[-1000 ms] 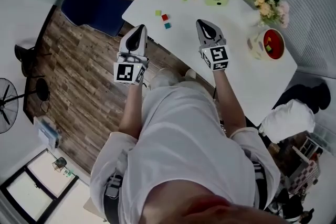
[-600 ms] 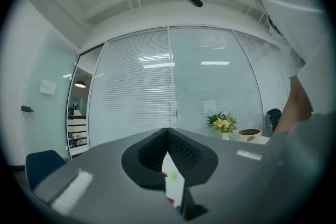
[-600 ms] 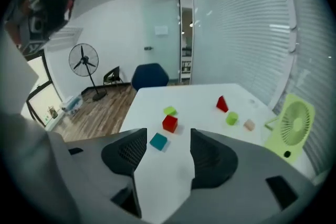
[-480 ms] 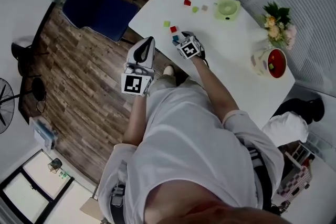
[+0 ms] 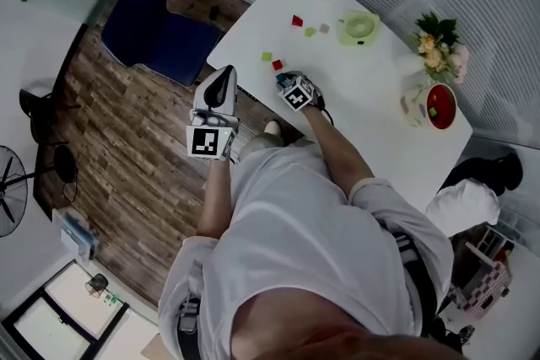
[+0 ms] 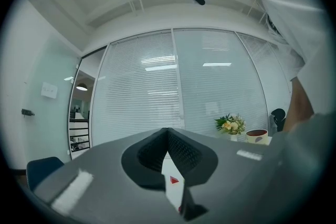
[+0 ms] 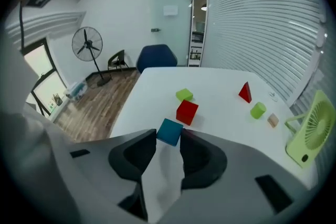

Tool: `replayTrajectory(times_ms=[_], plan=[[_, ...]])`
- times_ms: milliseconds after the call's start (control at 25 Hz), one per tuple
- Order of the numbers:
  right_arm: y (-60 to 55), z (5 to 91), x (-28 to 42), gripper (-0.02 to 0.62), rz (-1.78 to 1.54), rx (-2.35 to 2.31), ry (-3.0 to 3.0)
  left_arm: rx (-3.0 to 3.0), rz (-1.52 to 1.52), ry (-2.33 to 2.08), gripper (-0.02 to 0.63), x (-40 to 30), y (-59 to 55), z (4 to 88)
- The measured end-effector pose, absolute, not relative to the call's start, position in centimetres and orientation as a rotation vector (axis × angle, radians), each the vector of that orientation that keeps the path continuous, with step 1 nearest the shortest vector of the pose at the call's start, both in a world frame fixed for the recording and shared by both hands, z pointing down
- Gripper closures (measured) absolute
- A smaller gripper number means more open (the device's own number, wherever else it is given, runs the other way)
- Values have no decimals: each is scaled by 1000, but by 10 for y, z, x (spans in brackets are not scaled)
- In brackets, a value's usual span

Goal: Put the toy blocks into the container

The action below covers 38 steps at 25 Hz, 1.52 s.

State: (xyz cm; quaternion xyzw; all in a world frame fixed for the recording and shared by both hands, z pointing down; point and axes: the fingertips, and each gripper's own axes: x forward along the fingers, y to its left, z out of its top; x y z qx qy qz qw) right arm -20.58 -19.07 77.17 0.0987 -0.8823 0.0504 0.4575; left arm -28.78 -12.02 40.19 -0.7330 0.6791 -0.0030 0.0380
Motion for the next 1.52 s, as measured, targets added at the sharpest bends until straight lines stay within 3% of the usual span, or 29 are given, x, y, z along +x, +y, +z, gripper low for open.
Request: replayTrajectory(times_ms=[280, 600, 920, 1120, 1240, 1520], plan=[[-222, 672, -156, 451, 268, 512, -2558, -2352, -14, 1975, 607, -257, -151, 413], [-268, 556, 21, 451, 276, 1109, -2732, -2451, -16, 1887, 607, -224, -173, 428], [-284, 534, 238, 451, 174, 1589, -2358, -2514, -53, 1817, 607, -192, -188, 448], [-303, 532, 316, 451, 143, 1680, -2188, -2504, -156, 1827, 607, -187, -195, 478], [-307, 520, 328, 451, 115, 1708, -2169, -2498, -298, 1833, 606, -193, -203, 511], [-307, 506, 331, 451, 107, 1732, -2146, -2600, -734, 1797, 394, -201, -229, 649]])
